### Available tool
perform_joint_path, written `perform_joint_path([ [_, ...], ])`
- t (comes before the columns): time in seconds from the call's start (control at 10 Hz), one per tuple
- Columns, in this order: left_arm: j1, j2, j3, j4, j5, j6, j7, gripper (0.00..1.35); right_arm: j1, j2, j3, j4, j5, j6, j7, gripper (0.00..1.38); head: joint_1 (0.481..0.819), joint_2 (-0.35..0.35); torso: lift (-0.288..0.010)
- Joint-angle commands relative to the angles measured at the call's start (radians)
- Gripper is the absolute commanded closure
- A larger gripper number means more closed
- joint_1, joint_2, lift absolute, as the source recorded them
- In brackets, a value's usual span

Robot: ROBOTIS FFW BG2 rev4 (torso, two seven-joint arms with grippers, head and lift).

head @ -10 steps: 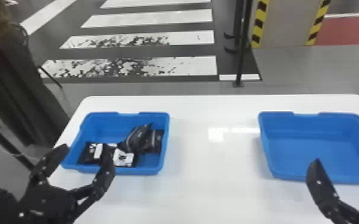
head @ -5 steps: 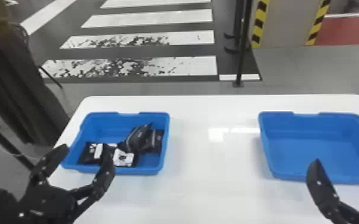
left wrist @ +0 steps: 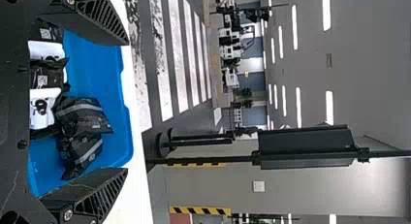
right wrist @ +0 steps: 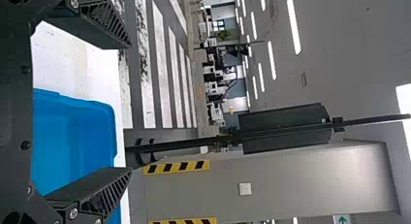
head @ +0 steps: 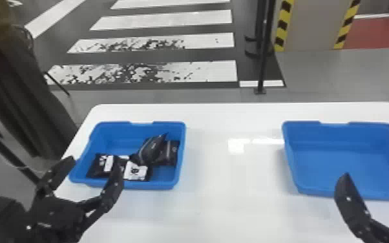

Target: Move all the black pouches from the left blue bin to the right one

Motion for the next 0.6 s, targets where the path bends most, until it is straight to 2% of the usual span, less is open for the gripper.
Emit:
perform_joint_path([
  [0.0, -0.044, 0.001, 0.009, 0.034, -0.008, 0.018, 0.000, 0.10, -0.001, -0.001, 0.000, 0.000, 0.000, 0.000, 0.000, 0.12, 0.695, 0.150, -0.140],
  [0.5, -0.229, 0.033, -0.011, 0.156, -0.018, 0.141, 0.000, 0.10, -0.003, 0.001, -0.002, 0.005, 0.000, 0.000, 0.002, 0.12, 0.695, 0.163, -0.140],
])
